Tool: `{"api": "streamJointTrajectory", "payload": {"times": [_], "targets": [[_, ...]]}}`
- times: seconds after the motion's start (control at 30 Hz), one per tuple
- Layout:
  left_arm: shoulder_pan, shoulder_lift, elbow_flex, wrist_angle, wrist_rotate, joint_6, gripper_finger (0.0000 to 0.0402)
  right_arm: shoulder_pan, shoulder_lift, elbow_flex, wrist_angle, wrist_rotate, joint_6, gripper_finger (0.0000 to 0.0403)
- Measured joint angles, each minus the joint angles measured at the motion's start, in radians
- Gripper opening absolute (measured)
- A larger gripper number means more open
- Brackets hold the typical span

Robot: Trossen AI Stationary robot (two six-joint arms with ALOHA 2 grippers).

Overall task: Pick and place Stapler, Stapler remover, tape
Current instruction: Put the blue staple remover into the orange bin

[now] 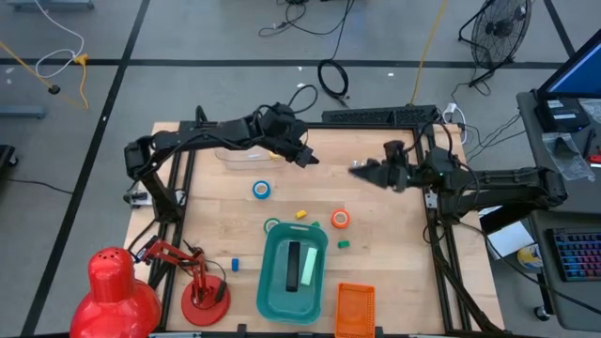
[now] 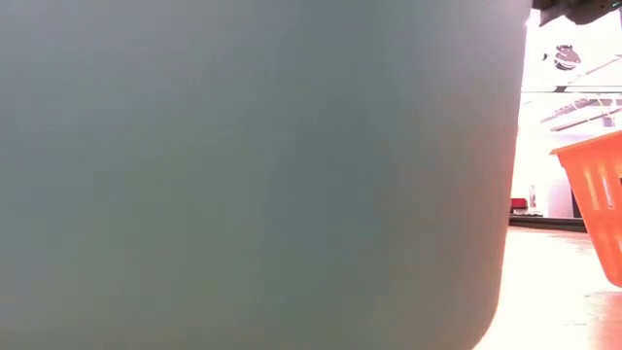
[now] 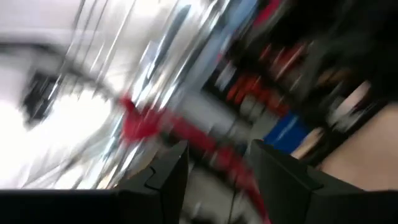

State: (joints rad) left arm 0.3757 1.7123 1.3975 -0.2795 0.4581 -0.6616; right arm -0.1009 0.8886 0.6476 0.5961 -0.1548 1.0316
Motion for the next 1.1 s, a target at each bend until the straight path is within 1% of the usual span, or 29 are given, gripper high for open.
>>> {"api": "streamJointTrajectory", "payload": {"times": [0.07, 0.17, 0.33, 0.4, 0.5, 0.6, 0.67, 0.7, 0.77, 0.8, 0.83, 0.93, 1.1], "targets": [[0.014, -0.004, 0.000, -0.010, 0.020, 0.019, 0.0000, 0.000, 0.000, 0.000, 0.004, 0.128, 0.023, 0.0167], [0.026, -0.008, 0.000, -0.008, 0.040, 0.047, 0.0001, 0.000, 0.000, 0.000, 0.004, 0.274, 0.062, 0.0167], [0.036, -0.008, 0.000, -0.011, 0.084, 0.076, 0.0001, -0.012, 0.000, 0.000, 0.004, 0.558, 0.020, 0.0167], [0.036, -0.008, 0.000, -0.015, 0.088, 0.086, 0.0000, -0.019, 0.000, 0.000, -0.007, 0.625, -0.006, 0.0167], [0.036, -0.008, 0.000, -0.024, 0.097, 0.123, 0.0001, -0.034, 0.000, 0.000, -0.021, 0.684, -0.062, 0.0167], [0.036, -0.008, 0.000, -0.045, 0.127, 0.166, 0.0001, -0.056, 0.000, 0.000, -0.030, 0.708, -0.175, 0.0167], [0.036, -0.008, 0.000, -0.063, 0.140, 0.199, 0.0001, -0.073, 0.000, 0.000, -0.033, 0.679, -0.279, 0.0167], [0.036, -0.008, 0.000, -0.072, 0.144, 0.213, 0.0000, -0.081, -0.001, 0.000, -0.040, 0.648, -0.349, 0.0167], [0.036, -0.008, 0.000, -0.093, 0.144, 0.228, 0.0001, -0.100, -0.001, 0.000, -0.093, 0.533, -0.500, 0.0167], [0.036, -0.008, 0.000, -0.105, 0.144, 0.231, 0.0001, -0.109, -0.001, 0.000, -0.143, 0.491, -0.534, 0.0167], [0.036, -0.008, 0.000, -0.113, 0.144, 0.232, 0.0001, -0.116, -0.001, 0.000, -0.216, 0.470, -0.535, 0.0166], [0.036, -0.008, 0.000, -0.120, 0.148, 0.250, 0.0001, -0.136, 0.000, 0.000, -0.491, 0.466, -0.440, 0.0161], [0.036, -0.008, 0.000, -0.124, 0.154, 0.257, 0.0001, -0.168, 0.023, 0.000, -0.884, 0.469, -0.154, 0.0142]]}}
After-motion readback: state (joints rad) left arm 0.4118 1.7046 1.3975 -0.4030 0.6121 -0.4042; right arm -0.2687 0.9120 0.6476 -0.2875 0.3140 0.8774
